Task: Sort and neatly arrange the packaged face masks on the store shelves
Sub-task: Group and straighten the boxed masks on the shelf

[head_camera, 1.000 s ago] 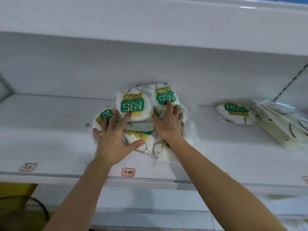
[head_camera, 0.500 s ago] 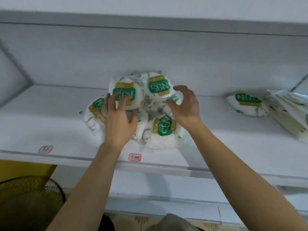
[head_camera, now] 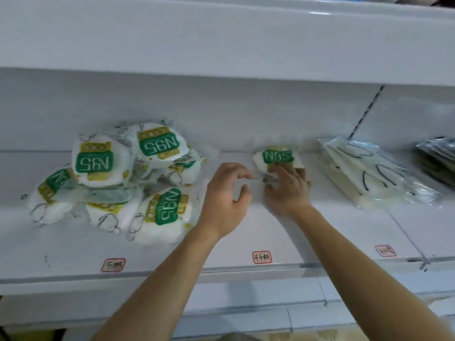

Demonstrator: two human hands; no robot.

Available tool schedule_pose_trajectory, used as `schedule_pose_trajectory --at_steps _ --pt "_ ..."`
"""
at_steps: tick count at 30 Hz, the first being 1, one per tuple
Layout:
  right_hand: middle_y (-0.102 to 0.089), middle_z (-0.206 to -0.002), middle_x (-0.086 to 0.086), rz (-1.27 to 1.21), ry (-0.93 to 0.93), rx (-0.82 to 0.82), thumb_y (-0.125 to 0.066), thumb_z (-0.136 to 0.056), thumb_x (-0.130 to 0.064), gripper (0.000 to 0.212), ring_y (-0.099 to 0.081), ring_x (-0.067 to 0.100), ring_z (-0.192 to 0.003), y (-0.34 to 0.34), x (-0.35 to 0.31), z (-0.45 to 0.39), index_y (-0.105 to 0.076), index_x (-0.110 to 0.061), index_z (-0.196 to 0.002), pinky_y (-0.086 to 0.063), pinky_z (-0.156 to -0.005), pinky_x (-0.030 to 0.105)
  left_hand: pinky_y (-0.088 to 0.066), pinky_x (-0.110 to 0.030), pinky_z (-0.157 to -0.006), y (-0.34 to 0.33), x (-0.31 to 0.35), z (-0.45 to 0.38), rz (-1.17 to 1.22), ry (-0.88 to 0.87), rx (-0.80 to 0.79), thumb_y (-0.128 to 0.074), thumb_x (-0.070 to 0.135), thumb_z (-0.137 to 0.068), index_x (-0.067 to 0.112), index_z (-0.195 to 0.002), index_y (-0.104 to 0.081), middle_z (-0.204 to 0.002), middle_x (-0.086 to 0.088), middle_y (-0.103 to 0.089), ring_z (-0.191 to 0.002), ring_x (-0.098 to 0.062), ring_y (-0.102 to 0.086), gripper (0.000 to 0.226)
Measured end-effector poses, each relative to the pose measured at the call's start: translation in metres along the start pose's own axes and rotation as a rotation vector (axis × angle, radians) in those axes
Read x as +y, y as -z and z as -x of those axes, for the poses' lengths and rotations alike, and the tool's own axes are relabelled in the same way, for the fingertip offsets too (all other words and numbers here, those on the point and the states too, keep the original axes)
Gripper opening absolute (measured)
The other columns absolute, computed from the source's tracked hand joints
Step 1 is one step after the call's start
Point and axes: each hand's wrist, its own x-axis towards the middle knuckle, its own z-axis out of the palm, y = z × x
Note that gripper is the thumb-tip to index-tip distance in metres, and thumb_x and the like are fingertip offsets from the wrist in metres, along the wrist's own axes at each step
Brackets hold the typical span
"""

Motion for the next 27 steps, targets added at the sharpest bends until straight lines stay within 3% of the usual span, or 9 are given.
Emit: schedule_pose_trajectory --at_steps 2,5,7,9,13,16,20,24,27 --pt "-0.069 -0.119 0.001 -0.167 0.082 0.061 -0.06 -0.086 -0.038 0.029 -0.054 0.035 -0.116 0.007 0.013 -0.002 -0.069 -0.024 -0.109 -0.046 -0.089 0.039 -0.054 -0.036 -0.088 -0.034 0.0 -0.007 0.071 0.175 -0.029 -0.057 0.011 -0.082 0.012 -0.109 -0.067 -0.112 0.001 -0.062 -0.103 -0.014 -0.062 0.029" --pt "-0.066 -0.081 -0.006 -0.512 0.097 0.184 -0.061 -0.084 -0.033 0.018 -0.065 0.03 -0.09 0.019 0.04 -0.016 -0.067 -0.016 -0.085 -0.046 -0.071 0.032 -0.049 -0.047 -0.098 -0.067 -0.006 -0.017 0.015 0.376 0.063 -0.058 0.018 -0.085 0.012 -0.125 -0.061 -0.12 -0.001 -0.057 -0.111 -0.019 -0.057 0.04" --pt "-0.063 -0.087 -0.009 -0.527 0.095 0.241 -0.064 -0.084 -0.033 0.021 -0.061 0.021 -0.092 0.021 0.056 -0.024 -0.067 -0.014 -0.093 -0.048 -0.077 0.035 -0.039 -0.051 -0.111 -0.079 -0.013 -0.022 -0.183 0.457 0.112 -0.056 0.031 -0.088 0.015 -0.14 -0.05 -0.139 -0.01 -0.049 -0.13 -0.028 -0.045 0.054" --pt "-0.065 -0.103 -0.007 -0.472 0.075 0.159 -0.06 -0.083 -0.053 0.043 -0.06 0.018 -0.101 0.015 0.064 -0.025 -0.064 -0.022 -0.113 -0.051 -0.088 0.039 -0.028 -0.053 -0.114 -0.087 -0.017 -0.023 -0.349 0.547 0.055 -0.055 0.045 -0.093 0.024 -0.15 -0.036 -0.154 -0.01 -0.036 -0.143 -0.03 -0.031 0.064" --pt "-0.067 -0.106 -0.005 -0.309 0.113 0.033 -0.051 -0.085 -0.065 0.049 -0.059 0.022 -0.108 0.007 0.063 -0.021 -0.056 -0.033 -0.123 -0.044 -0.098 0.042 -0.032 -0.048 -0.108 -0.091 -0.021 -0.03 -0.428 0.585 0.032 -0.057 0.043 -0.098 0.026 -0.149 -0.038 -0.125 -0.001 -0.065 -0.124 -0.026 -0.054 0.057" --pt "-0.062 -0.09 -0.007 -0.537 0.117 0.01 -0.068 -0.081 -0.055 0.043 -0.06 0.018 -0.083 0.015 0.066 -0.02 -0.054 -0.032 -0.115 -0.053 -0.079 0.04 -0.045 -0.039 -0.102 -0.086 -0.021 -0.028 -0.272 0.619 0.102 -0.065 0.032 -0.097 0.03 -0.136 -0.051 -0.1 0.016 -0.068 -0.095 -0.009 -0.067 0.041" --pt "-0.06 -0.094 0.003 -0.991 0.087 -0.101 -0.089 -0.078 -0.009 0.052 -0.061 0.002 -0.068 0.027 0.073 -0.017 -0.056 -0.018 -0.117 -0.055 -0.059 0.024 -0.056 -0.023 -0.074 -0.073 -0.019 -0.021 0.062 0.578 0.218 -0.075 0.018 -0.092 0.021 -0.118 -0.063 -0.102 0.012 -0.07 -0.083 0.003 -0.068 0.029" --pt "-0.061 -0.106 0.004 -1.283 0.082 -0.201 -0.096 -0.061 0.0 0.072 -0.066 0.016 -0.091 0.019 0.082 -0.021 -0.061 -0.023 -0.12 -0.059 -0.072 0.028 -0.061 -0.042 -0.081 -0.063 -0.02 -0.02 0.201 0.641 0.245 -0.069 0.015 -0.095 0.018 -0.116 -0.068 -0.101 -0.013 -0.074 -0.094 -0.025 -0.073 0.021" --pt "-0.068 -0.116 0.006 -1.317 0.111 -0.316 -0.102 -0.051 -0.014 0.083 -0.071 0.024 -0.101 0.016 0.086 -0.026 -0.065 -0.029 -0.124 -0.062 -0.075 0.037 -0.06 -0.034 -0.083 -0.059 -0.02 -0.021 0.435 0.714 0.338 -0.064 0.004 -0.098 0.014 -0.113 -0.068 -0.093 -0.01 -0.075 -0.087 -0.019 -0.074 0.018"
